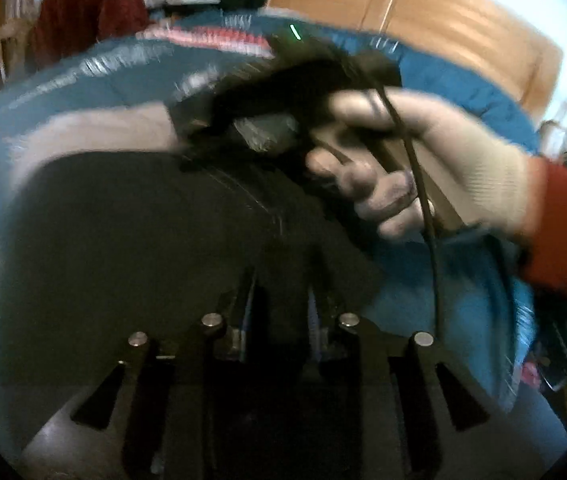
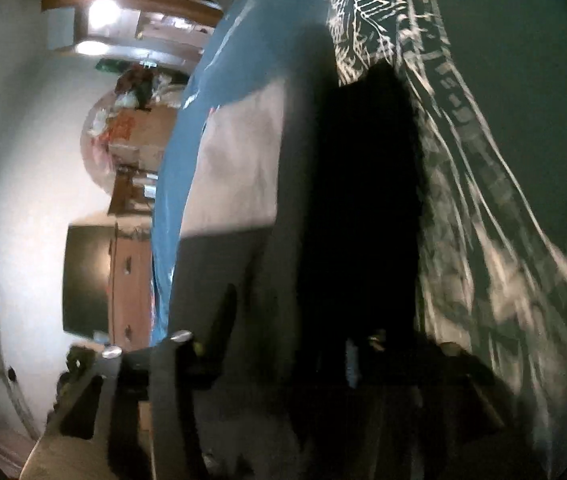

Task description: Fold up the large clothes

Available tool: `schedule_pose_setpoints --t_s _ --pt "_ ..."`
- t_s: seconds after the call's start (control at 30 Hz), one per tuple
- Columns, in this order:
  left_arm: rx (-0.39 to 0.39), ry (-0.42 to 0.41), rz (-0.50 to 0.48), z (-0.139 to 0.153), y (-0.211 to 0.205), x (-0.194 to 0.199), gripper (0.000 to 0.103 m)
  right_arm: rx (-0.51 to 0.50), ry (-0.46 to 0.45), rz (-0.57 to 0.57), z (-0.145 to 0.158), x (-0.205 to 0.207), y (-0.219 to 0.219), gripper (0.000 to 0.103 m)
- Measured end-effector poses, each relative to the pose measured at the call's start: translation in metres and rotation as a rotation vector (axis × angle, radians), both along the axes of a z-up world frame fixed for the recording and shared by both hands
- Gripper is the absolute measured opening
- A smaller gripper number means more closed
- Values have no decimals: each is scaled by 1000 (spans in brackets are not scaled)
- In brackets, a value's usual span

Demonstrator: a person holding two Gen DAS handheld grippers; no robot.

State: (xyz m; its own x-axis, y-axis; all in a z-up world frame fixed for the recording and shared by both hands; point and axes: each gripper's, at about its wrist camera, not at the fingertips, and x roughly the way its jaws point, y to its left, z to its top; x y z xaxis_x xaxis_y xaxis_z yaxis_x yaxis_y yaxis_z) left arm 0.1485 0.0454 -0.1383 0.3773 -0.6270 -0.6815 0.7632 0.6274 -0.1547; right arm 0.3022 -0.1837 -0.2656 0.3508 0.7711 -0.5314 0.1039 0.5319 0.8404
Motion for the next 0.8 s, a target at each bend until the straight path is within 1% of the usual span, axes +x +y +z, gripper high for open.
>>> schedule_pose_setpoints --t_s 0.03,0.1,0.17,0.2,0.27,0.33,0.4,0.47,0.5,0.53,0.57,0.6,0.63,0.67,0.7,0.73,0.77,0.8 --pt "-29 -19 22 9 24 -12 27 -11 -1 9 4 -9 0 55" --pt "-46 -50 74 16 59 -27 36 -22 3 13 14 -37 0 60" --pt "-30 -95 134 16 90 -38 38 -30 -9 5 24 -67 2 62" --pt "-15 -105 165 13 107 -41 40 -30 -17 4 28 -76 7 67" --pt "10 -97 191 6 114 -37 43 -33 -28 18 34 -96 20 75" --pt "48 -99 216 -4 116 -34 43 -70 -30 37 36 -114 35 76" --pt "59 -105 221 -13 118 -31 43 -108 -41 24 37 -124 47 76" --pt "67 -107 217 -22 111 -22 46 -104 -56 4 41 -129 57 75" --pt "73 -104 221 -24 110 -16 46 -108 -69 -18 41 -132 62 69" --pt "77 -100 230 -28 104 -5 46 -105 -79 -37 40 -136 59 61" --pt "91 -97 247 -33 102 4 47 -108 -84 -58 38 -140 57 42" --pt "101 -92 264 -37 104 12 48 -116 -85 -93 35 -143 56 28" --pt "97 -82 271 -38 106 19 45 -114 -84 -113 35 -145 57 19" --pt "105 -89 290 -35 110 18 34 -96 -78 -160 31 -152 49 11" --pt "115 -127 301 -27 113 14 25 -73 -83 -208 27 -160 35 7" --pt "131 -203 299 -14 115 3 25 -52 -91 -235 27 -166 28 5" --pt "145 -256 277 -7 115 -6 25 10 -103 -253 22 -177 19 5" --pt "180 -294 245 -8 110 -15 23 18 -85 -249 17 -183 17 5"
